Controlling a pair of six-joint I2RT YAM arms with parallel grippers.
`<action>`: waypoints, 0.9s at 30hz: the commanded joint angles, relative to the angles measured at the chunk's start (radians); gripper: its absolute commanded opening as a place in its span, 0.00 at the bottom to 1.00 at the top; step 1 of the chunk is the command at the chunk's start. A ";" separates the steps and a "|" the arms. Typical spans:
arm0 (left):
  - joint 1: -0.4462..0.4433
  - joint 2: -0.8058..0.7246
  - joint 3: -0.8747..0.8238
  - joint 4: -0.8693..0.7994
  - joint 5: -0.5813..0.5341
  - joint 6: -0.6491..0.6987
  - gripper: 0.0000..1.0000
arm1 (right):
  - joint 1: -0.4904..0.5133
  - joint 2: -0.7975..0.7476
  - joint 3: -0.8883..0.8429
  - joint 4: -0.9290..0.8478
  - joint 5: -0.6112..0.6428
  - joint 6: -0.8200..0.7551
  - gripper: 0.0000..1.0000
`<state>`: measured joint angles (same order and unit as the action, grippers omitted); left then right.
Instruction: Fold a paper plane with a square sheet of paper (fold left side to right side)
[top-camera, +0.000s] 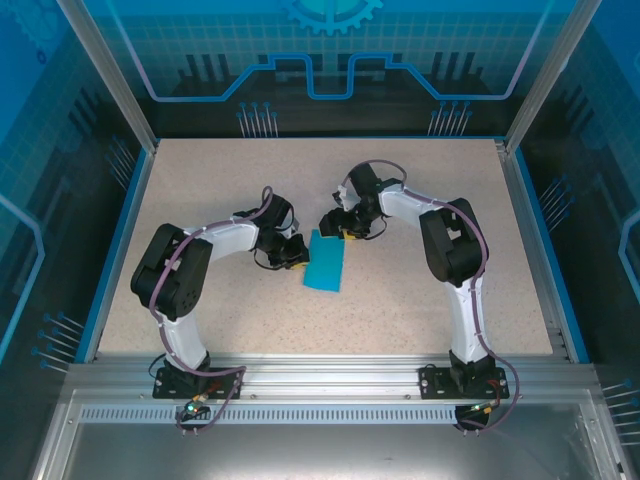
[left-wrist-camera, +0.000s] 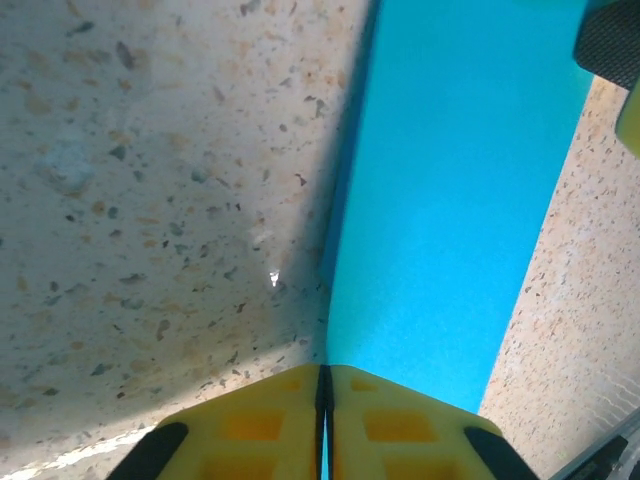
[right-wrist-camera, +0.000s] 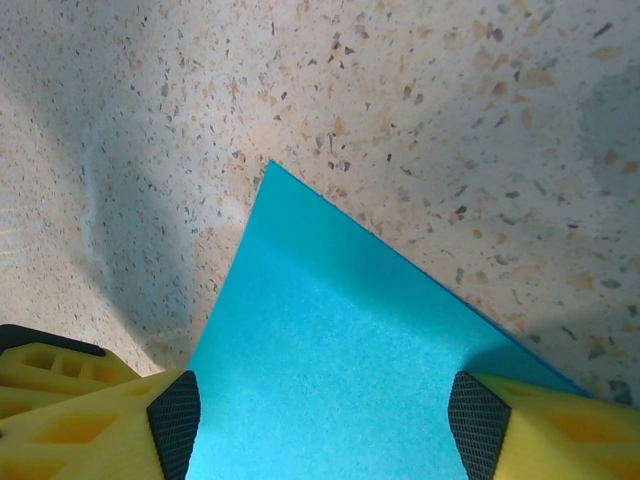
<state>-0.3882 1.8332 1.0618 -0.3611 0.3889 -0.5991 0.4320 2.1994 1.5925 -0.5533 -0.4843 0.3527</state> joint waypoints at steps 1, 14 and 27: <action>-0.002 -0.029 -0.017 -0.025 -0.010 0.014 0.09 | 0.001 0.037 -0.013 -0.006 0.021 -0.029 0.73; -0.020 -0.069 -0.025 -0.034 0.026 -0.082 0.05 | -0.013 -0.390 -0.328 0.194 0.142 -0.164 0.88; -0.044 -0.105 -0.025 -0.050 0.032 -0.194 0.02 | 0.400 -0.886 -0.910 0.509 0.623 -0.356 0.84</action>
<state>-0.4271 1.7664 1.0370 -0.3637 0.4053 -0.7620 0.7712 1.3193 0.7147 -0.1535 -0.0284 0.0719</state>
